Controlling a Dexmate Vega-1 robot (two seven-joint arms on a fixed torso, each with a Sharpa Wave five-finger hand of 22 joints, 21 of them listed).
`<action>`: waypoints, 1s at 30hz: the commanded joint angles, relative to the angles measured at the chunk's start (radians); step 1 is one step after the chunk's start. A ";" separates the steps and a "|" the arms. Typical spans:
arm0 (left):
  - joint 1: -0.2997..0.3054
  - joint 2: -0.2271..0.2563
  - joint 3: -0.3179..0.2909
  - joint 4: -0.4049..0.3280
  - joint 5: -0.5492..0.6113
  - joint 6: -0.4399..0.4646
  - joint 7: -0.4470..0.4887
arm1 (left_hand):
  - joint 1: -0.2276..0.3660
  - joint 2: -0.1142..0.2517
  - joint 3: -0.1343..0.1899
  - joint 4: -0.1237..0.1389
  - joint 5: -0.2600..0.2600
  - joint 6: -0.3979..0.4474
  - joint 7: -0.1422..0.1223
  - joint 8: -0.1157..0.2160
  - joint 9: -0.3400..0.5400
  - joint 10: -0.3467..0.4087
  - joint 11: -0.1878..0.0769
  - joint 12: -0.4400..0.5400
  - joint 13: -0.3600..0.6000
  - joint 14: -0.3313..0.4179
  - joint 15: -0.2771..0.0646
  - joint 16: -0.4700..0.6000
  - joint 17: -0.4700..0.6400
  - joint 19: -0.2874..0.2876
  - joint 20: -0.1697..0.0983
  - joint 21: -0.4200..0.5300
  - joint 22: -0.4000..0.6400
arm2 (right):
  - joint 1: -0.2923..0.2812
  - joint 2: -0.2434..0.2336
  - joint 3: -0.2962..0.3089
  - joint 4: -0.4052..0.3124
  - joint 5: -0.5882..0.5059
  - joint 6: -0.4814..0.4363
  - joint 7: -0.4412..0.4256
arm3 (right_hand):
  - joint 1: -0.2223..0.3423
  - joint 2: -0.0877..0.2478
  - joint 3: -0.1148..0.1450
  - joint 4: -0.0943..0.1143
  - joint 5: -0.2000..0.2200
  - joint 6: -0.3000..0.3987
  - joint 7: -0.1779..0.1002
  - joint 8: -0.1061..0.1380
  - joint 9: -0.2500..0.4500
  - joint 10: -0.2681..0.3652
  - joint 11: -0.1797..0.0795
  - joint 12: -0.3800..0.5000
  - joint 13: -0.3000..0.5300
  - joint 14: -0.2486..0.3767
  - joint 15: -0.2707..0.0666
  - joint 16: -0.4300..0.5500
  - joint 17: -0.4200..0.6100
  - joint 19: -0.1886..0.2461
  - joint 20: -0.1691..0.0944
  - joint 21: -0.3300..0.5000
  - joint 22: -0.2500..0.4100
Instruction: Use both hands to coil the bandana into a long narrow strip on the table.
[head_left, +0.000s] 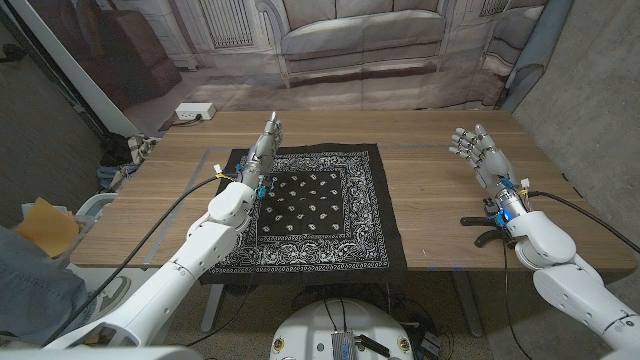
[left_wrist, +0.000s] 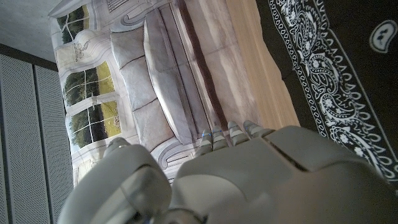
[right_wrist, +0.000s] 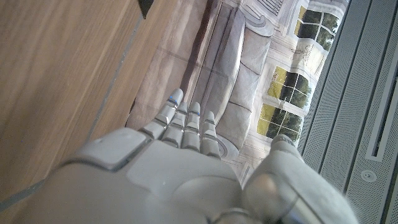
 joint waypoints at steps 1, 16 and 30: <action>-0.017 -0.011 0.004 0.007 -0.024 0.002 -0.030 | 0.010 0.005 0.001 -0.007 0.004 0.007 -0.002 0.006 0.006 0.011 -0.005 0.007 0.006 0.010 0.001 0.005 0.005 0.006 -0.009 0.009 0.003 | -0.090 -0.022 0.048 -0.042 -0.014 0.003 -0.023 | 0.014 0.002 0.001 -0.007 0.005 0.010 0.003 0.009 0.005 0.006 -0.007 0.008 0.001 0.013 0.000 0.004 0.003 0.009 -0.014 -0.003 0.004; -0.030 -0.009 0.020 0.004 -0.018 0.025 -0.042 | 0.020 0.011 0.001 -0.011 0.003 0.010 -0.002 0.003 0.006 0.013 -0.003 0.004 0.006 0.012 0.001 0.002 0.005 0.010 -0.006 0.009 0.003 | -0.205 -0.031 0.129 -0.094 -0.050 0.004 -0.072 | 0.015 0.005 0.002 -0.009 0.004 0.011 -0.003 0.007 0.005 0.007 -0.011 0.006 0.001 0.013 0.000 0.002 0.003 0.011 -0.012 -0.012 0.004; -0.057 -0.031 0.036 0.033 -0.009 0.031 -0.042 | 0.028 0.015 0.001 -0.014 0.001 0.011 -0.001 0.000 0.006 0.011 -0.005 0.000 0.006 0.010 0.001 -0.001 0.005 0.009 -0.007 0.007 0.003 | -0.340 -0.017 0.223 -0.150 -0.065 -0.021 -0.103 | 0.017 0.007 0.002 -0.012 0.003 0.014 -0.009 0.006 0.006 0.012 -0.018 0.005 0.001 0.018 -0.003 0.001 0.003 0.017 -0.013 -0.022 0.005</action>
